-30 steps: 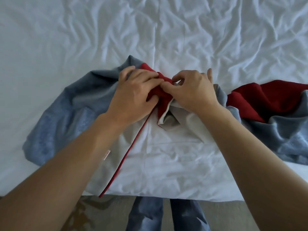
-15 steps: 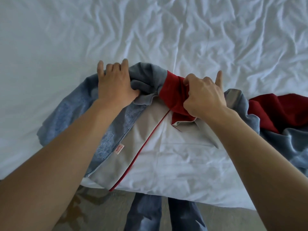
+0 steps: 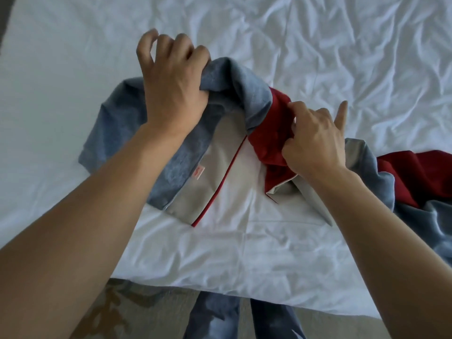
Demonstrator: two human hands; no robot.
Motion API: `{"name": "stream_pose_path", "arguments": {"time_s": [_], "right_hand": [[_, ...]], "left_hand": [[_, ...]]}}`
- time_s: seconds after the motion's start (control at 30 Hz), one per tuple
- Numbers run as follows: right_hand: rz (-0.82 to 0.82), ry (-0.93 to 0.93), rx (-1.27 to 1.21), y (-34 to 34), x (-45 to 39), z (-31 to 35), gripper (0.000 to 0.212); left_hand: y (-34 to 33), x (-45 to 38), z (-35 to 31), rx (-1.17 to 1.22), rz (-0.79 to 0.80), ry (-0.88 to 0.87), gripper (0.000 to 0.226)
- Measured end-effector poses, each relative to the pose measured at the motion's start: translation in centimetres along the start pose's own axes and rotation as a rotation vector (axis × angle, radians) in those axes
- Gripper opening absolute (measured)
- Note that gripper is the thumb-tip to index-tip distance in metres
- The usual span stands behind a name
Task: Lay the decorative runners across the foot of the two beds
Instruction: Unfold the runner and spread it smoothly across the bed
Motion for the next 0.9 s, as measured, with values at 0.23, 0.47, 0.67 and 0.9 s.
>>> {"name": "stream_pose_path", "arguments": {"time_s": [0.23,0.47,0.67,0.9], "right_hand": [[-0.204,-0.09,-0.237,0.0,-0.8,0.7,0.04],[0.033,0.164,-0.128,-1.6,-2.2,4.0,0.026],[0.174,0.306,-0.037,-2.8,1.8,4.5,0.031],[0.2,-0.015,-0.058,-2.3,-2.1,1.0,0.096]], "left_hand": [[-0.5,4.9,-0.2,0.181,0.481,-0.163,0.049],[-0.3,7.2,-0.4,0.303,0.367,-0.087,0.044],[-2.4,4.1,-0.7,0.213,0.516,-0.069,0.041],[-3.7,4.2,-1.9,0.097,0.618,-0.226,0.025]]}}
Point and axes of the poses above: each hand's wrist, its own x-axis away from the middle knuckle, its own y-axis out of the back of the hand, z = x × y, the point moved 1 cm from there along -x, towards the middle knuckle, and after that the axes turned 2 degrees about -z, right-handed, at the moved point
